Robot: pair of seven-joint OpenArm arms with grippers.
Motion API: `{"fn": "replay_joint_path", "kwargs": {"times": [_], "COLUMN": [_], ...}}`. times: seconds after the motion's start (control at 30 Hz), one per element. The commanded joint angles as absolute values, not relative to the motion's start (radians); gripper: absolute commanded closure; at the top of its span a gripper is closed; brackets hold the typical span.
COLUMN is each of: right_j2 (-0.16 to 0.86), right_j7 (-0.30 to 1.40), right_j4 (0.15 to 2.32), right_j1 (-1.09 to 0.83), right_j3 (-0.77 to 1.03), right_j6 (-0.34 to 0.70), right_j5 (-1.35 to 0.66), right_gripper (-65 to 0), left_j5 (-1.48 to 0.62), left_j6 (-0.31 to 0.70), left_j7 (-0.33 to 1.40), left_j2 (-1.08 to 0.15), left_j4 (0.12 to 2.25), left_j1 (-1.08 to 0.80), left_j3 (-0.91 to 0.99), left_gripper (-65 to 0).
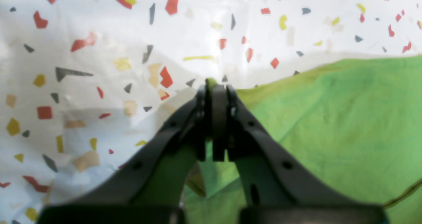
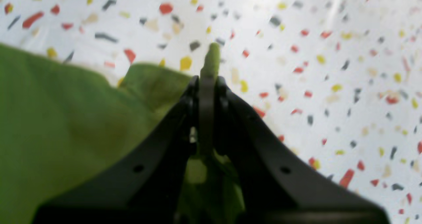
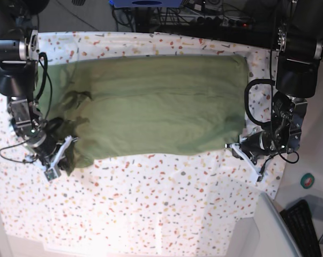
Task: Layout the t-shirt on the table in an organized manner, then fold the t-shirt properly
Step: 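Hold the hem with both grippers and pull it toward the collar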
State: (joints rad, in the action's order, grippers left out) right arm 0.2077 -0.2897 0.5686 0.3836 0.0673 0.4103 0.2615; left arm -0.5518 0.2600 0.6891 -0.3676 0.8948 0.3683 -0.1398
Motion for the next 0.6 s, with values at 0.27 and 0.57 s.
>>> {"fn": "replay_joint_path", "kwargs": {"times": [0.27, 0.57], "right_j2": [0.225, 0.223], "right_j7": [-0.423, -0.423], "right_j4": [0.559, 0.555], "right_j1": [0.453, 0.504], "right_j3": [0.076, 0.073], "right_j6": [0.406, 0.406], "right_j5": [0.248, 0.248], "right_gripper": [0.0, 0.0], "left_j5": [-0.559, -0.555], "left_j6": [0.26, 0.26], "left_j7": [0.808, 0.891], "left_j2": [-0.38, -0.38], "left_j4": [1.087, 1.208], "left_j1": [0.341, 0.277], "left_j3": [-0.082, 0.028], "left_gripper": [0.0, 0.0]}}
